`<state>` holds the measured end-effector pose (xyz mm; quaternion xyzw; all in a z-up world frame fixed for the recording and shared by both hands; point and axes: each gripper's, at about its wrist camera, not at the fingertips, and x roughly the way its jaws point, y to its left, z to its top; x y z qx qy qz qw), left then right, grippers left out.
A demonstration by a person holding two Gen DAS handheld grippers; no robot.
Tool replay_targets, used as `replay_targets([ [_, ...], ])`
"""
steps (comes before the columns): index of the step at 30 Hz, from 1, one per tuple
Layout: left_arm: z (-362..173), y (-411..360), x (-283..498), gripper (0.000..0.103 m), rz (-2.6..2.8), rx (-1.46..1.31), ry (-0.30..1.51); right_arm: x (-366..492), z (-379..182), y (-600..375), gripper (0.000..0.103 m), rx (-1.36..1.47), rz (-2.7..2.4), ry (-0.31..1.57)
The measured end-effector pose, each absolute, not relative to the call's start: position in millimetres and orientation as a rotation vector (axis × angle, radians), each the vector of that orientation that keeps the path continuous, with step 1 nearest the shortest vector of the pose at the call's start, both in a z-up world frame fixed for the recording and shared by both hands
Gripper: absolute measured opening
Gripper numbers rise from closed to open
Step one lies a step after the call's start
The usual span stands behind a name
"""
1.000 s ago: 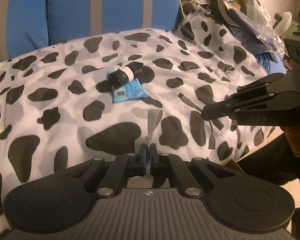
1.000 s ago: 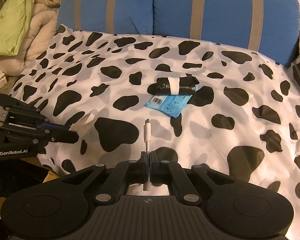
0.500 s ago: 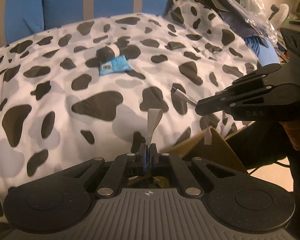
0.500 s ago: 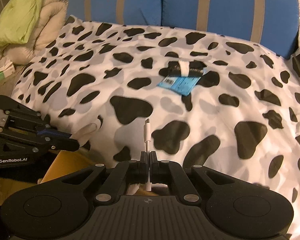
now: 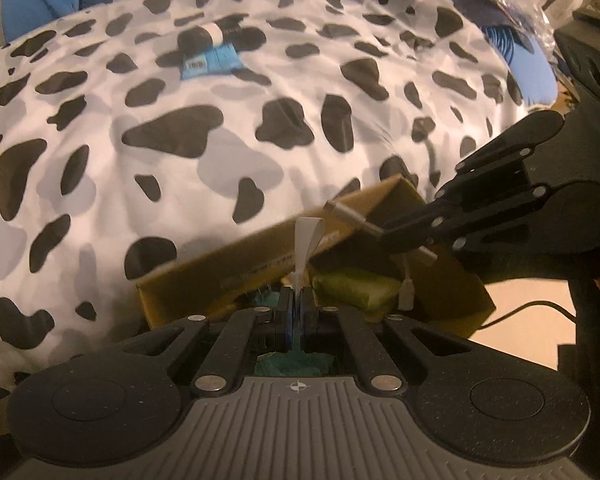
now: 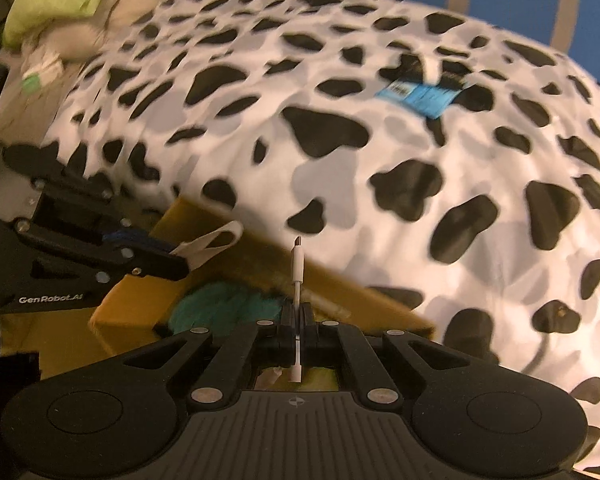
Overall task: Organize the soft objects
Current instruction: 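Carry the cable and strap in both grippers over the cardboard box, then open both grippers to drop the cable and strap into the box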
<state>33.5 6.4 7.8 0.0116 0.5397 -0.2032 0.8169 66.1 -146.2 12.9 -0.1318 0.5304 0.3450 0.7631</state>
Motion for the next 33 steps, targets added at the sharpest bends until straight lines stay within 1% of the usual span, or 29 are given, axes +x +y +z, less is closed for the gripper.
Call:
replay_targets([
  [11,1.5,2.0,34.2,0.003,-0.438,0.043,1.189,62.2,1.2,-140.2,0.004,-0.337,0.762,1.215],
  [14,2.3,-1.1,35.1,0.005,-0.437,0.057,1.178,62.4,-1.6,-139.9,0.004,-0.345,0.763,1.230],
  [16,0.0,-4.3,37.2,0.014,-0.414,0.085,1.186,63.4,-4.0,-140.6,0.005,-0.343,0.764,1.247],
  [17,-2.0,-5.1,38.2,0.030,-0.404,0.097,1.195,64.0,-4.9,-141.0,0.007,-0.344,0.760,1.252],
  [18,-4.2,-5.6,39.1,0.047,-0.393,0.110,1.206,64.3,-5.4,-141.1,0.017,-0.346,0.754,1.253],
  [19,-5.6,-6.0,39.4,0.051,-0.385,0.120,1.211,64.5,-5.3,-141.4,0.025,-0.347,0.750,1.250],
  [20,-6.4,-6.7,39.3,0.056,-0.380,0.131,1.214,64.7,-4.6,-141.6,0.047,-0.347,0.744,1.242],
  [21,-6.8,-7.1,39.3,0.057,-0.379,0.138,1.217,64.7,-3.2,-141.8,0.069,-0.349,0.740,1.229],
  [23,-7.0,-6.9,39.7,0.058,-0.377,0.142,1.220,65.0,0.0,-142.7,0.079,-0.343,0.740,1.211],
  [33,-6.6,-1.4,43.2,0.058,-0.325,0.132,1.220,68.3,-2.1,-142.8,0.095,-0.352,0.709,1.223],
])
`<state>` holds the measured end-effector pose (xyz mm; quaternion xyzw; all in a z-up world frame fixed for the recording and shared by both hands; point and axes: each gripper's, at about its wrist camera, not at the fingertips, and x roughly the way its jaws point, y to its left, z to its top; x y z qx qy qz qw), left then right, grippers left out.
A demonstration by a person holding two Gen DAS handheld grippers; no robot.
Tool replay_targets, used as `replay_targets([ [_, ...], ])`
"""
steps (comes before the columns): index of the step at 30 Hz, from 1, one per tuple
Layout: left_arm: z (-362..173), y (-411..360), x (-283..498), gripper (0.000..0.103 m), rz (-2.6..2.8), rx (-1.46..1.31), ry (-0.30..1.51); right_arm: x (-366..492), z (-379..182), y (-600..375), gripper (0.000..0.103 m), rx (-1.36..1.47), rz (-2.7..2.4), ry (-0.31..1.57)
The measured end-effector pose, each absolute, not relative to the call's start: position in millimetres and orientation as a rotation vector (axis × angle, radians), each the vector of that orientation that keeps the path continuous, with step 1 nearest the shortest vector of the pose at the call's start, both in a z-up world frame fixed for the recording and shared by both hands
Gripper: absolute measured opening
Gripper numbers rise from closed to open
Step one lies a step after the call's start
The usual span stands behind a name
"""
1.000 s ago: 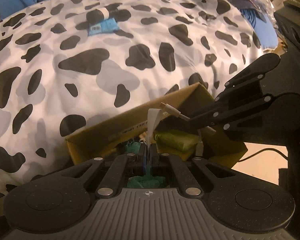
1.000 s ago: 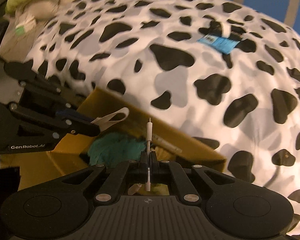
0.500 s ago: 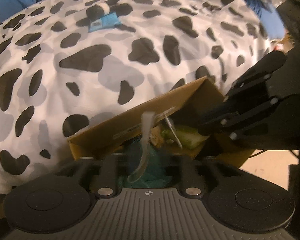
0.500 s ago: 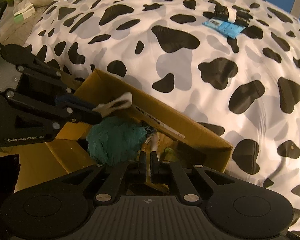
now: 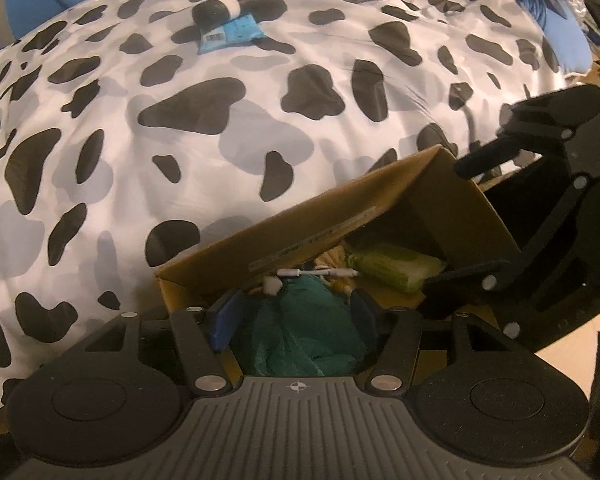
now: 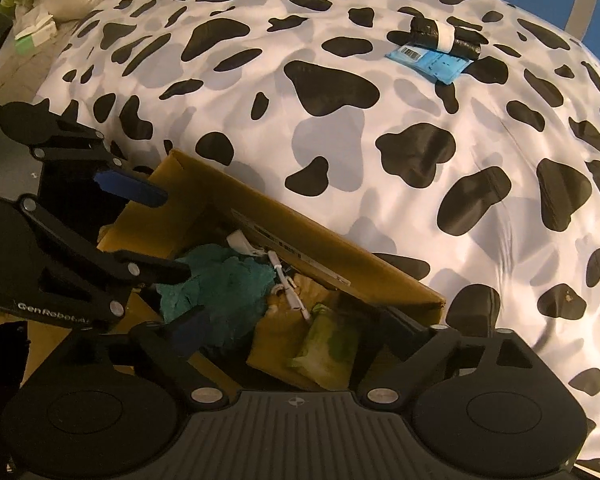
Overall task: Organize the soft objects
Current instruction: 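Open both grippers to drop the cable and strap into the box, then raise both open grippers from the box and move back over the bed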
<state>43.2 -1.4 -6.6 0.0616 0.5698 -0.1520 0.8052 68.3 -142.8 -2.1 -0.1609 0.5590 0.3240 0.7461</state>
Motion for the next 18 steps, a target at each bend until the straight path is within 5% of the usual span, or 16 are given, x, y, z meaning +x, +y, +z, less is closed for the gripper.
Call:
replay_targets([
  [18,2.4,17.5,52.7,0.072,-0.156,0.106,1.137,81.6,1.8,-154.3,0.103,-0.313,0.589,1.205],
])
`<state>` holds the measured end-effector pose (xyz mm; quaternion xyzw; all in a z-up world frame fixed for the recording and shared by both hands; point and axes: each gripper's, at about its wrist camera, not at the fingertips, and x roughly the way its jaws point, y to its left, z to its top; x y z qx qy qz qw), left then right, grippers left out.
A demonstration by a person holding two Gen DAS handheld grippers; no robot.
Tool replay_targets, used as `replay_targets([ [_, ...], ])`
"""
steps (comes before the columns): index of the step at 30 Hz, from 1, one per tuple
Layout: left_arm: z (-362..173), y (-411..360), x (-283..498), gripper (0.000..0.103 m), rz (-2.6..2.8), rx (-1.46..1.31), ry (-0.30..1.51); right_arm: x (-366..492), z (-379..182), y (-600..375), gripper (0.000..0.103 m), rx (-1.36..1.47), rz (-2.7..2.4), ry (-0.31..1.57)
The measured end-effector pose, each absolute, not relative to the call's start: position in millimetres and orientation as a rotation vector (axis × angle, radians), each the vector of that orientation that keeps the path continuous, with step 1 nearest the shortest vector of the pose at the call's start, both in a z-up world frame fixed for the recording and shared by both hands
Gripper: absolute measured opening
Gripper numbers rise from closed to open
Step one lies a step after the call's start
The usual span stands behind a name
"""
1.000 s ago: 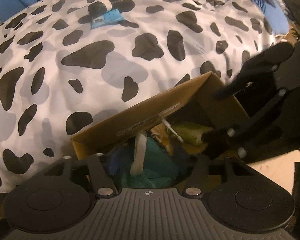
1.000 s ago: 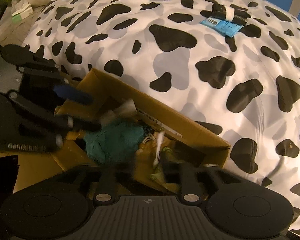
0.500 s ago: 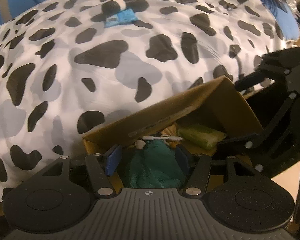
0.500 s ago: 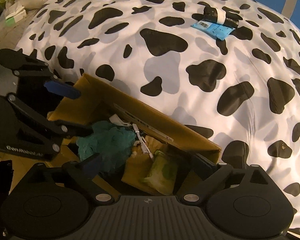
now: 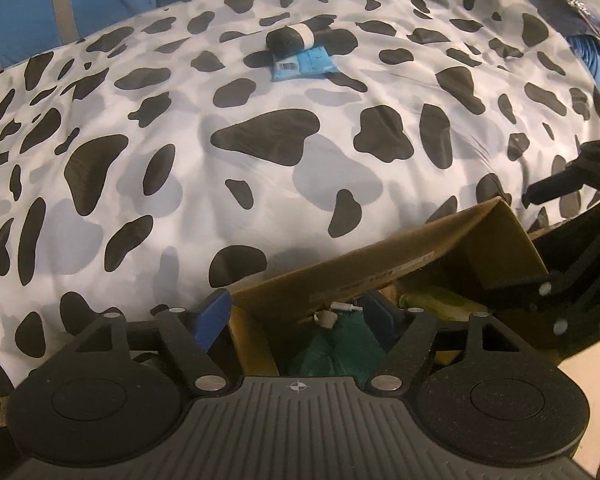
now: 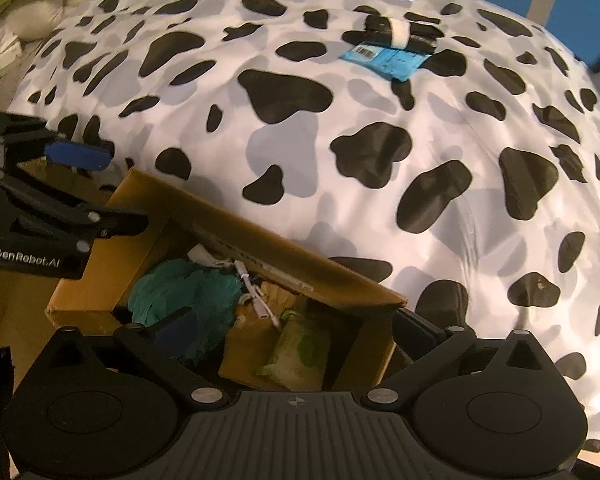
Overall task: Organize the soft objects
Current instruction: 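Raise both open grippers from the box and move back over the bed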
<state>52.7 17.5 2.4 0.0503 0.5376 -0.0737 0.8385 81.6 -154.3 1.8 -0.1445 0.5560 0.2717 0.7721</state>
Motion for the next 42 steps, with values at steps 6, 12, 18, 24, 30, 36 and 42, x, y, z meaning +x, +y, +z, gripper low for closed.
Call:
replay_targets([
  [6,3.4,17.6,53.1,0.073,-0.146,0.108,1.129,86.4,6.5,-159.0,0.103,-0.290,0.556,1.181],
  [12,6.1,19.7,55.0,0.073,-0.135,0.098,1.117,87.9,10.8,-161.4,0.103,-0.282,0.541,1.153],
  [18,8.6,21.7,56.9,0.073,-0.119,0.113,1.103,92.9,14.2,-166.8,0.103,-0.263,0.507,1.136],
  [24,14.5,26.1,60.0,0.073,-0.119,0.079,1.074,103.0,19.1,-175.8,0.103,-0.225,0.474,1.112],
  [30,19.8,25.9,64.8,0.073,-0.131,0.064,1.041,115.0,26.1,-185.0,0.103,-0.199,0.446,1.064],
  [36,23.2,25.3,72.7,0.073,-0.141,0.075,1.013,128.6,31.8,-189.2,0.103,-0.206,0.400,0.992],
  [42,29.2,30.6,83.3,0.073,-0.131,0.095,0.954,141.8,40.3,-193.3,0.103,-0.175,0.397,0.922],
])
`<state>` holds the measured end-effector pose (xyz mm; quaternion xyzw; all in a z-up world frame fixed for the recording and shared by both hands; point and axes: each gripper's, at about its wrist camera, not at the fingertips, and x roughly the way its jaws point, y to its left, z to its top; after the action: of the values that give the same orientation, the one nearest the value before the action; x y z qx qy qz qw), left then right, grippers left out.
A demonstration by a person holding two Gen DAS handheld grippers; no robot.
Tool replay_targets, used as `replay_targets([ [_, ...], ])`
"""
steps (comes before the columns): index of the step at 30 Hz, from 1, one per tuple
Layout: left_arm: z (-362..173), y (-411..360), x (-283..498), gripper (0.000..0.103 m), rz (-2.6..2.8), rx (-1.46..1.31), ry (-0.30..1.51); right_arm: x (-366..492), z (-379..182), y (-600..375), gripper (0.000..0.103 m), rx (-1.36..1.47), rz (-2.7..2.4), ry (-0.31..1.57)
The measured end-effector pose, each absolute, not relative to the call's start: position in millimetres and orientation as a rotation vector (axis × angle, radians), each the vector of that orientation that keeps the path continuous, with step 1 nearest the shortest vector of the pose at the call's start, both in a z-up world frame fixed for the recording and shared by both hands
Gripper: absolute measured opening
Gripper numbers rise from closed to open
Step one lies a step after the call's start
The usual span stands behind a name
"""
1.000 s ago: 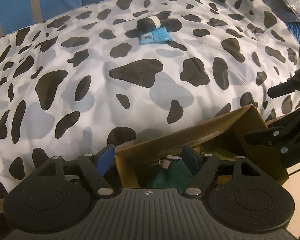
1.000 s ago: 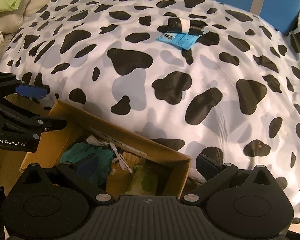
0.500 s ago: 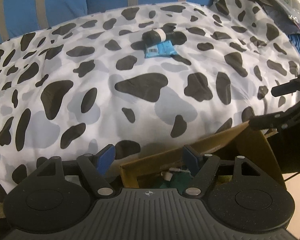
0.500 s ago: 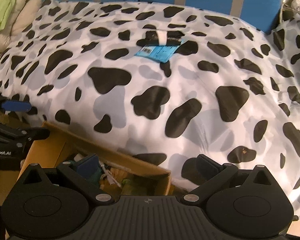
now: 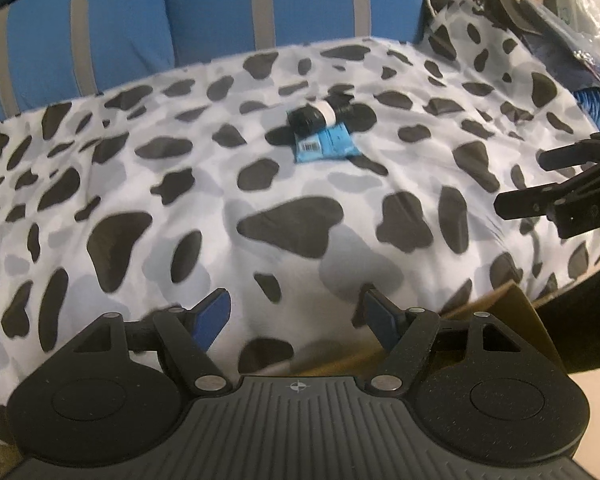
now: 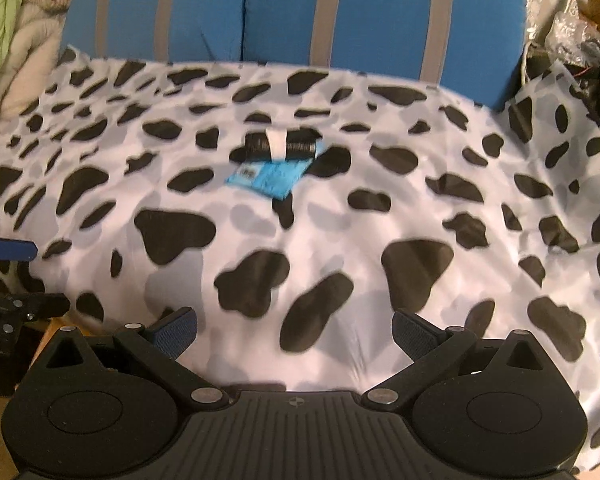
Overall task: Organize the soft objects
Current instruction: 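Raise both open grippers from the box and move back over the bed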
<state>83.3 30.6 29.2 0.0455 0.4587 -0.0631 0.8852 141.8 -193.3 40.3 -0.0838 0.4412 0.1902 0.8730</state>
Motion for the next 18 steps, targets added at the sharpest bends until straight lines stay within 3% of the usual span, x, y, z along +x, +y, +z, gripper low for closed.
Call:
replay_targets([
  [18,23.3,42.4,131.0,0.073,-0.165,0.092,0.855,188.0,33.2,-175.1,0.103,-0.209,0.464,0.784],
])
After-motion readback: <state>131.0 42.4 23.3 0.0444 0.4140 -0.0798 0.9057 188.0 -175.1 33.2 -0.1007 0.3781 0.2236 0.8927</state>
